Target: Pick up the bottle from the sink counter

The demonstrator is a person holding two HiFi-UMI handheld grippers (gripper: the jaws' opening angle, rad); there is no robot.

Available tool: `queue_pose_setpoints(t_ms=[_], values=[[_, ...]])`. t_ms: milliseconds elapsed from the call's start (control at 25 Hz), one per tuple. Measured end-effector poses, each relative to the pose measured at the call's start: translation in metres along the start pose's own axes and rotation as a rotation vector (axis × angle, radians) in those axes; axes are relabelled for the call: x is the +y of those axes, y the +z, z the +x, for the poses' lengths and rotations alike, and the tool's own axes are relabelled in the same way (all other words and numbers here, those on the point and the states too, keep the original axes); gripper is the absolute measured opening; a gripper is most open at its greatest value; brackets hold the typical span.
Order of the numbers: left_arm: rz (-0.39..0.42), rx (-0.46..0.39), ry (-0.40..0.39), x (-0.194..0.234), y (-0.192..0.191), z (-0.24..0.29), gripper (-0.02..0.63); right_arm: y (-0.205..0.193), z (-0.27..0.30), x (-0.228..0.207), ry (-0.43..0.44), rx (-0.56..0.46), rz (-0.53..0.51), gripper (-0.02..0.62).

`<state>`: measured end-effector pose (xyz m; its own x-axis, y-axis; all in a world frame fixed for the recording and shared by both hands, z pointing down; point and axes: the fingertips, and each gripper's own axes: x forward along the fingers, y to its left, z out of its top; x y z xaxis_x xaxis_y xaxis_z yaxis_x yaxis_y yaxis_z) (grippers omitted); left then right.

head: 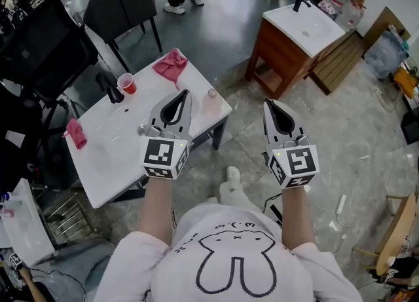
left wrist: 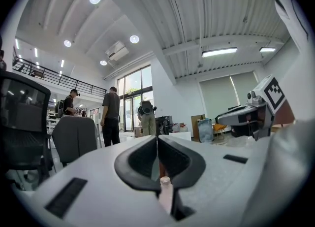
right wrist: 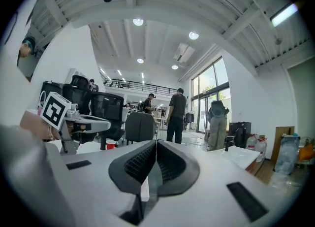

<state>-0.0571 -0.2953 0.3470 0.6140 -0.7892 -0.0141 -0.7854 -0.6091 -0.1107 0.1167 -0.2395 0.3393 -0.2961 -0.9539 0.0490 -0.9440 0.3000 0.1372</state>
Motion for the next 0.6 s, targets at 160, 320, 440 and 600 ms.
queue_pose_setpoints(t_ms=[160, 320, 440, 600], values=[[-0.014, 0.024, -0.006, -0.003, -0.01, 0.021, 0.069, -0.002, 0.018, -0.016, 0.018, -0.007, 0.012, 0.029], [-0.04, 0.06, -0.02, -0.006, -0.024, 0.041, 0.164, -0.007, 0.035, -0.029, 0.046, -0.003, 0.013, 0.029], [-0.068, 0.083, -0.01, -0.007, -0.035, 0.055, 0.256, -0.012, 0.046, -0.037, 0.066, 0.002, 0.017, 0.029], [-0.081, 0.129, -0.011, -0.011, -0.052, 0.076, 0.281, -0.023, 0.059, -0.051, 0.082, 0.021, 0.029, 0.029]])
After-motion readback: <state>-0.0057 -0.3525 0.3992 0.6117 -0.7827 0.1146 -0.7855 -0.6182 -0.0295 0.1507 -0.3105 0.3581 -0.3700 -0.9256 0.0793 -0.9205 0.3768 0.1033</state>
